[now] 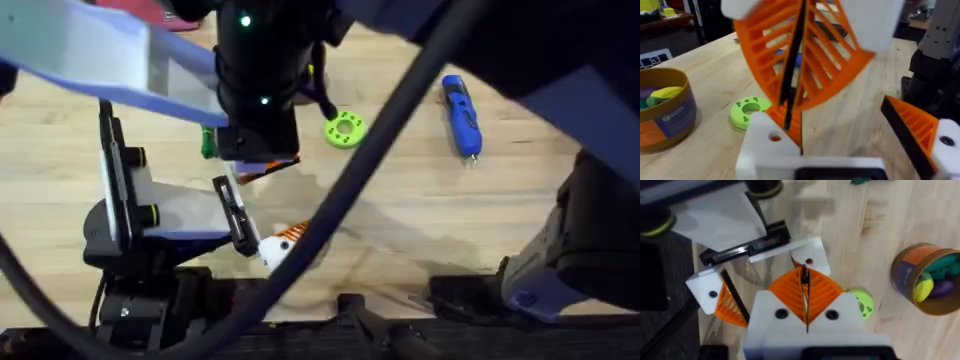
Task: Pick up the gripper from the table and insert it into the empty holder that is missing its gripper. Then pick up a screw, insert it into the mounting hole, and use the screwdriver to tighten it. Finally, clean up the table by picking up the vegetable and placing it into the bucket.
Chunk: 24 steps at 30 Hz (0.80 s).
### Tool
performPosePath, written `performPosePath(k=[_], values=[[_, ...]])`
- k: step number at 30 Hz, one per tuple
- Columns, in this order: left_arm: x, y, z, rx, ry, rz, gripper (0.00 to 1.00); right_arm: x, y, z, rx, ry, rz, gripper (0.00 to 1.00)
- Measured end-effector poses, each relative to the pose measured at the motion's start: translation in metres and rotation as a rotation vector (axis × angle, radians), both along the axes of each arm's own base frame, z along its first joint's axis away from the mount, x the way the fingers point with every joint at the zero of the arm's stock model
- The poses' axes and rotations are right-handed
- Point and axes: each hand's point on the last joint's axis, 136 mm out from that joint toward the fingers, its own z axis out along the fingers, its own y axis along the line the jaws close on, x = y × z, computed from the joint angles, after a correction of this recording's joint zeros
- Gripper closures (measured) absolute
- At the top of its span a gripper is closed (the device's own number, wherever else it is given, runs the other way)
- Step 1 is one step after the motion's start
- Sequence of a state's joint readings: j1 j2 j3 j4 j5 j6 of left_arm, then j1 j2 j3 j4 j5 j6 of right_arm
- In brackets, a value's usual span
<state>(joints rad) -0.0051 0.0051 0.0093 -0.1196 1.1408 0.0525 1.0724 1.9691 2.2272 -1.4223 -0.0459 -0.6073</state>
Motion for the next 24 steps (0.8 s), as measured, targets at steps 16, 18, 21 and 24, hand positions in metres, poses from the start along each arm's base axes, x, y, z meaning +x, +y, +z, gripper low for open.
performPosePath(k=[16, 18, 21, 24], values=[[0.0, 0.0, 0.0, 0.0, 0.0, 0.0, 0.015, 0.0011, 0.0032, -0.0068, -0.018, -0.008, 0.003, 0.995], [0.0, 0.0, 0.0, 0.0, 0.0, 0.0, 0.015, 0.0027, 0.0028, -0.0071, -0.022, -0.016, 0.0, 0.995], [-0.0001, 0.0, 0.0, 0.0, 0.0, 0.0, 0.015, 0.0039, 0.0025, -0.0071, -0.025, -0.023, -0.002, 0.995], [0.0, 0.0, 0.0, 0.0, 0.0, 0.0, 0.016, 0.0047, 0.0025, -0.007, -0.025, -0.027, -0.004, 0.995]])
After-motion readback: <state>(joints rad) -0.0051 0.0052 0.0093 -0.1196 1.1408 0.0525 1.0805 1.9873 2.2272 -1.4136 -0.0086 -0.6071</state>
